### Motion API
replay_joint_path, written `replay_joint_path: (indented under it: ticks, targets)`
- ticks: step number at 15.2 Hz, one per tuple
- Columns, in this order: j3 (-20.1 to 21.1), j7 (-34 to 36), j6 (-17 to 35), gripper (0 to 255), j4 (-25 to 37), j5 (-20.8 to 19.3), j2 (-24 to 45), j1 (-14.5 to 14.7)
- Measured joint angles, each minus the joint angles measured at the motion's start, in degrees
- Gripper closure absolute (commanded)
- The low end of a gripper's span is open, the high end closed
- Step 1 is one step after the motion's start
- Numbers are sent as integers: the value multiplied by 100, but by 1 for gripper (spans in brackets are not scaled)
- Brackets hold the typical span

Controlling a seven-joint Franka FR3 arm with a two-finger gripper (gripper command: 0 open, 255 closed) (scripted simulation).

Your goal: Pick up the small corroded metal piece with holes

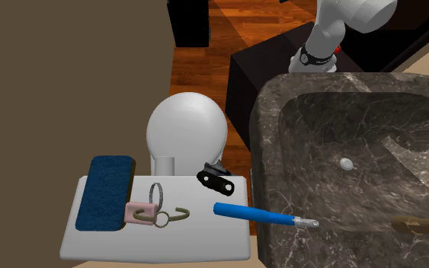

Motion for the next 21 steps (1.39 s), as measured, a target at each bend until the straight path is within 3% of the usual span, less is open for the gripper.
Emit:
replay_joint_path:
  ticks: [6, 12, 21]
  targets:
    - [333, 684, 517, 0, -230, 396, 343, 64]
    - [819, 1664, 1370, 0, -295, 928, 1155, 169]
    - [1407, 2969, 2554, 0, 290, 1395, 2845, 247]
